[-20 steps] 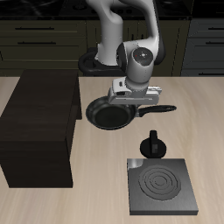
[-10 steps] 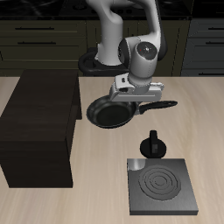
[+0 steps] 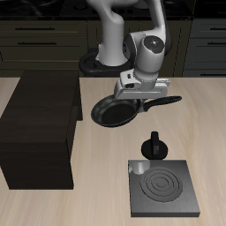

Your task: Place the frypan on the top layer of the shelf

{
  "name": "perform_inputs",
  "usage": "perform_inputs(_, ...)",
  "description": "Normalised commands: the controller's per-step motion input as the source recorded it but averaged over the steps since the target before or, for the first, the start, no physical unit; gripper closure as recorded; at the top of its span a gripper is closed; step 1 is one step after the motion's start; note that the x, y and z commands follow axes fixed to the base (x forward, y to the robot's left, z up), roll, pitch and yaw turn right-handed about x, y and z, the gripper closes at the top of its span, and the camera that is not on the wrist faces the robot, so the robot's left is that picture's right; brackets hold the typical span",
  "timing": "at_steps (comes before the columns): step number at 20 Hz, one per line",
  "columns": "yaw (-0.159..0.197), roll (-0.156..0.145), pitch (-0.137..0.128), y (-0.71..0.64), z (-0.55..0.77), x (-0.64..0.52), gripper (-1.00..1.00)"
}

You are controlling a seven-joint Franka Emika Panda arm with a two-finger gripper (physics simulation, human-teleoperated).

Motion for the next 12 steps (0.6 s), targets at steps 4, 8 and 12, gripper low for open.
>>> perform_inputs(4, 0.010, 0.008, -0.024, 0.05, 0.16, -0.01, 1.00)
perform_inputs(8, 0.021, 0.003, -0.019, 0.06, 0.17, 0.00, 1.00)
perform_inputs(12, 0.020, 0.002, -0.025, 0.04, 0.13, -0.02, 1.00)
